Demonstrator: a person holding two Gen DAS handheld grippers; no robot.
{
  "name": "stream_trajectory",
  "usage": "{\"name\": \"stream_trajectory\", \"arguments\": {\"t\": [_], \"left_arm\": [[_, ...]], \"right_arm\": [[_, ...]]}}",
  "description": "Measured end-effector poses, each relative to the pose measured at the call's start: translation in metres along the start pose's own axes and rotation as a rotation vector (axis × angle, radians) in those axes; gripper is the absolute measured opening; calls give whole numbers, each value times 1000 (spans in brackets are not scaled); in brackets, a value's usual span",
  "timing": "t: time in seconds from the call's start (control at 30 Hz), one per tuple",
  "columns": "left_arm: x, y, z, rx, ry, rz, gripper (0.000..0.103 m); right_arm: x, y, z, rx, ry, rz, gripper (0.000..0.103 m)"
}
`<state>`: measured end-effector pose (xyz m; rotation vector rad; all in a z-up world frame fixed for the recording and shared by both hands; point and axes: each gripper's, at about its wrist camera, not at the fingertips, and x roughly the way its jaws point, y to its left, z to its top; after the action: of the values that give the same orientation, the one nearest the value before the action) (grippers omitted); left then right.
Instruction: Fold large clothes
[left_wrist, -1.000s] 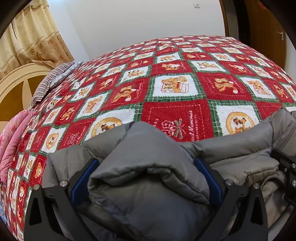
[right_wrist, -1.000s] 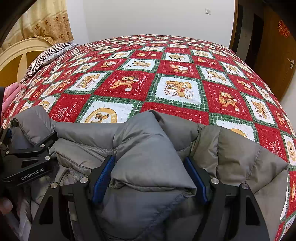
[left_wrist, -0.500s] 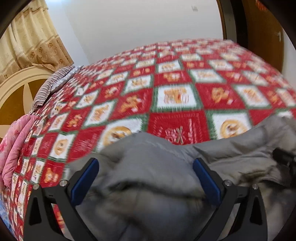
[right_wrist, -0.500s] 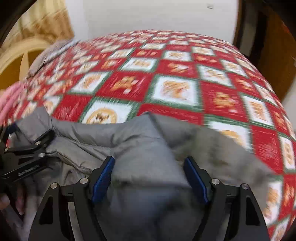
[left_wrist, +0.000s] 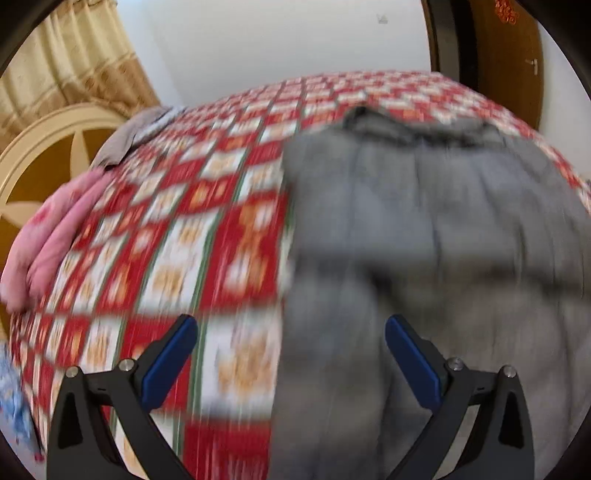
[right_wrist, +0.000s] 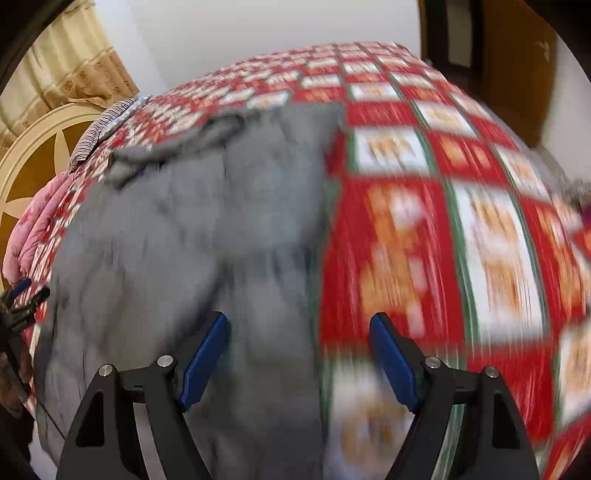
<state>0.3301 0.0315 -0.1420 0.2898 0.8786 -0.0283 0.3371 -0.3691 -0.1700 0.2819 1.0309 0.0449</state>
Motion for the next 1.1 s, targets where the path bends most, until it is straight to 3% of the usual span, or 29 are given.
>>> {"name": "stream_trajectory", "arguments": {"t": [0.17,0.23,0.5,0.63,0.73,0.77,0.87,0.9,0.93,1.1], "left_arm": [[-29,2,-62,-28,42,8,103],[-42,4,-83,-62,43,-25,103],[-65,-3,-124,-83,40,-100,103],[-72,9,-141,-108,38,-103,103],[-76,21,-157,-141,45,-125,103],[-76,23,-161,-154,48,-149,101],[-80,19,-165,-140,21,-217,69],[-85,15,-165,-117,10,-250,36],[-90,12,-163,-101,3,-287,19],[-135,13,-158,-52,-117,-265,11]], "right_arm": [[-35,2,-69,8,-50,-1,79],[-47,1,-92,31,-72,16,79],[-75,4,-148,37,-128,19,79],[-87,6,-177,24,-144,19,79],[-93,9,-197,5,-152,8,67],[-95,10,-204,-2,-158,13,59],[-100,11,-211,0,-169,81,26],[-104,14,-214,2,-176,92,18],[-110,18,-216,-6,-193,93,15],[-161,29,-224,-55,-293,108,7]]}}
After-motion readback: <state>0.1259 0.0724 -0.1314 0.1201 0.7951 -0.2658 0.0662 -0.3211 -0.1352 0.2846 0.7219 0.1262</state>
